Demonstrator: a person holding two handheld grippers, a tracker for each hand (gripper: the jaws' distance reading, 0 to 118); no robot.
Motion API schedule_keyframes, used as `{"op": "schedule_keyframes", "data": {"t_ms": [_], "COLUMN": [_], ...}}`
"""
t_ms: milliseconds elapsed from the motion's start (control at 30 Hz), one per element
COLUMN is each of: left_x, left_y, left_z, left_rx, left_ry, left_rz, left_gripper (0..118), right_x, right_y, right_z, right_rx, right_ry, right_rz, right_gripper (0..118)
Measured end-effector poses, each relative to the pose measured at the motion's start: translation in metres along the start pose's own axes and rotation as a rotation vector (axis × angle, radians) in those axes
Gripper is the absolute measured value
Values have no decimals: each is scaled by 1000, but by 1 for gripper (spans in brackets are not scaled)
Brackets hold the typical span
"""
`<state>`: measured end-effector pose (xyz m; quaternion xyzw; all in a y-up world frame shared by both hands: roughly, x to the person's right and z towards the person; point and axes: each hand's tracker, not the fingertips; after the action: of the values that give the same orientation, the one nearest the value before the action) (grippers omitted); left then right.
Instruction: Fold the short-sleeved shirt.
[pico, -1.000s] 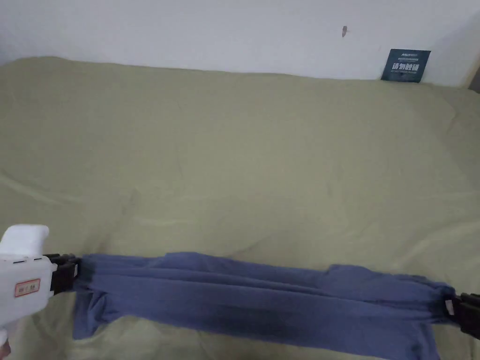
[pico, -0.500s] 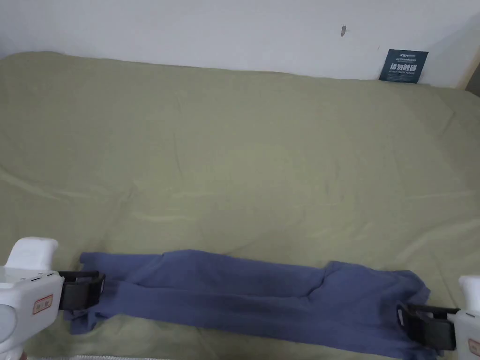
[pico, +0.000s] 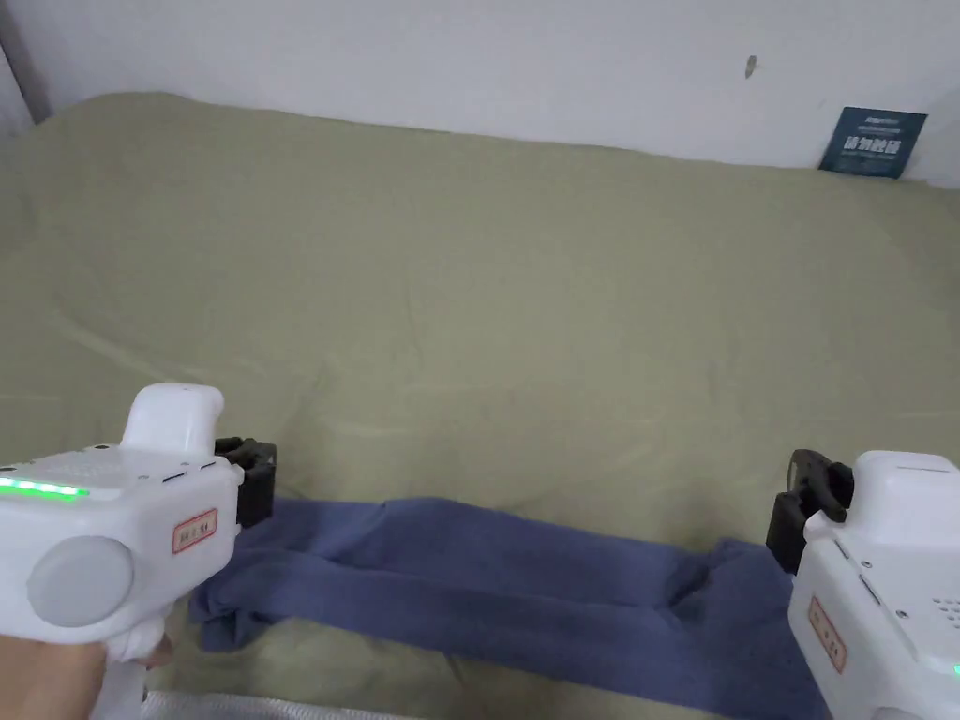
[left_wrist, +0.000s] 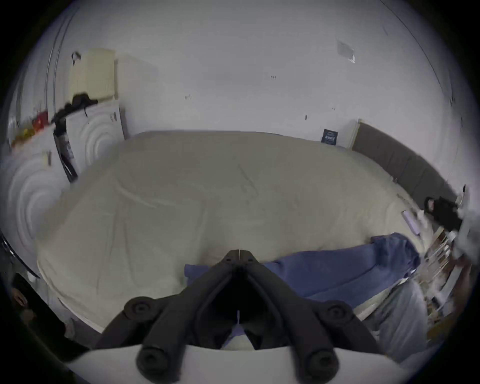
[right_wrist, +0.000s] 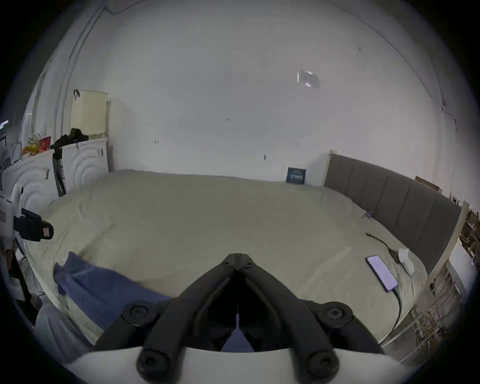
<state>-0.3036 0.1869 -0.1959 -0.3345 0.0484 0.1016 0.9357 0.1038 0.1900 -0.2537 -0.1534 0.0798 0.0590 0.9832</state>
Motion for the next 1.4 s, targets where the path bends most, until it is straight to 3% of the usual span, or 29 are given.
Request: {"op": "schedule_keyframes", "data": {"t_ms": [133,367,633,667,733,767,867,933,1033,1100,1200,1267,1300,1367,1400], "left_x": [-50,-125,-139,-139,-140,-137,-144,-138,-122,-125,-127,-124,-124,-131,-130], "left_y": [10,2,-3,-3,-6,-8,-18,-30,-31,-29,-36,-37,-39,-41,-46], "left_z": [-18,-68,-89,-91,-98,-102,-112,-122,-122,-119,-113,-111,-107,-104,-105], "left_rx": [-164,-449,-512,-513,-522,-532,-540,-584,-561,-548,-519,-507,-533,-522,-531], "left_ry": [-220,-394,-382,-391,-413,-420,-436,-526,-491,-523,-499,-438,-451,-445,-401], "left_rz": [250,436,415,415,415,409,437,485,434,487,502,487,521,572,577], "left_gripper": [0,0,2,13,97,118,114,113,114,113,105,91,72,3,4], "right_x": [-22,-44,-52,-52,-53,-53,-53,-52,-49,-48,-48,-47,-47,-46,-45], "right_y": [0,-5,-5,-5,-4,-4,-3,-3,-2,-1,0,0,0,0,0], "right_z": [3,7,4,4,3,2,2,0,-3,-5,-4,-5,-5,-4,-4], "right_rx": [59,73,61,63,66,64,57,53,48,43,46,41,41,42,38], "right_ry": [-28,-3,8,7,8,9,16,15,15,17,17,20,23,24,28], "right_rz": [41,71,80,80,82,84,82,85,73,68,68,64,61,55,53], "right_gripper": [0,0,0,0,0,0,0,0,0,0,0,0,0,0,0]}}
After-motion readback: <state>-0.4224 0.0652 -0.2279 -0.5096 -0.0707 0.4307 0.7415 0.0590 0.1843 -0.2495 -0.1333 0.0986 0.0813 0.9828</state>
